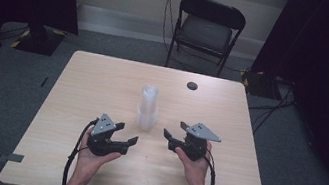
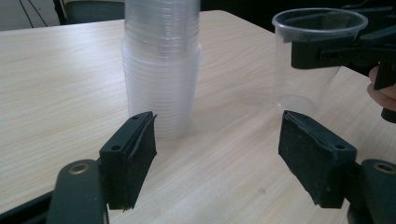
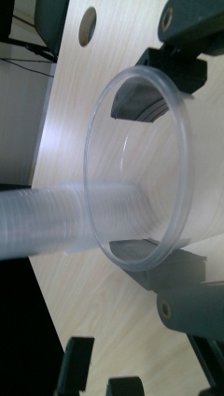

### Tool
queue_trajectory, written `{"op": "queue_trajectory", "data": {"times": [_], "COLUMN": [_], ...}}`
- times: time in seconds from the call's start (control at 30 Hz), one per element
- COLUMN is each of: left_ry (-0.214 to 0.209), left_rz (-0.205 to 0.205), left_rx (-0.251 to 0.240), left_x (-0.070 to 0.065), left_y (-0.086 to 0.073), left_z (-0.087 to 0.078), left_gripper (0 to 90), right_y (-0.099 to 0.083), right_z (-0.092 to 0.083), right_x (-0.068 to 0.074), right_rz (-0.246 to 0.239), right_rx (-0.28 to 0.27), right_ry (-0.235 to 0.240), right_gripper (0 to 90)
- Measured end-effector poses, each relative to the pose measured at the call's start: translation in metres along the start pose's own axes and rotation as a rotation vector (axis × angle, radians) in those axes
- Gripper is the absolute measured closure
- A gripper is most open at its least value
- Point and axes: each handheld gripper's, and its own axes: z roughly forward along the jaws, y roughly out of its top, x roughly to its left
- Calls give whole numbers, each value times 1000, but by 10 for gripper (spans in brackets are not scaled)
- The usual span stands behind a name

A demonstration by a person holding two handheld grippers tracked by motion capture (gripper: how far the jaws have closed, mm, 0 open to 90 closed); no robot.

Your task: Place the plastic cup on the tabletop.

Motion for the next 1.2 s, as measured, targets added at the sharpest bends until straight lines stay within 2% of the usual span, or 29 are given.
{"op": "queue_trajectory", "data": {"times": [0.07, 0.17, 0.27, 0.33, 0.47, 0.67, 0.7, 0.73, 0.8, 0.93, 1.03, 1.2], "left_ry": [12, 8, 3, -2, -3, -6, -9, 2, 19, 38, 55, 49], "left_rz": [-3, -9, -2, -4, -9, -33, -28, -20, -11, -5, -2, -4], "left_rx": [2, -5, 22, 5, 2, -8, -6, -7, -9, -15, 13, 11], "left_x": [1, 2, 1, -1, -2, 0, 0, 0, 1, 2, 2, 2], "left_y": [-1, -3, -5, -7, -10, -18, -18, -19, -20, -23, -25, -27], "left_z": [-1, -2, -2, -3, -5, -11, -12, -14, -16, -21, -21, -23], "left_gripper": [273, 256, 246, 246, 246, 248, 248, 247, 247, 238, 196, 195], "right_y": [1, 3, 5, 6, 6, 11, 12, 12, 12, 14, 14, 13], "right_z": [1, 3, 6, 8, 12, 21, 23, 26, 31, 42, 50, 61], "right_x": [-5, -15, -24, -28, -36, -43, -45, -47, -50, -53, -57, -62], "right_rz": [10, 42, 47, 52, 74, 69, 63, 45, 58, 54, 59, 58], "right_rx": [-10, -14, -19, -28, -27, -27, -29, -27, -34, -22, -7, 8], "right_ry": [-6, -22, -39, -47, -65, -83, -91, -125, -110, -128, -127, -145], "right_gripper": [301, 300, 299, 298, 297, 296, 297, 297, 297, 297, 296, 292]}}
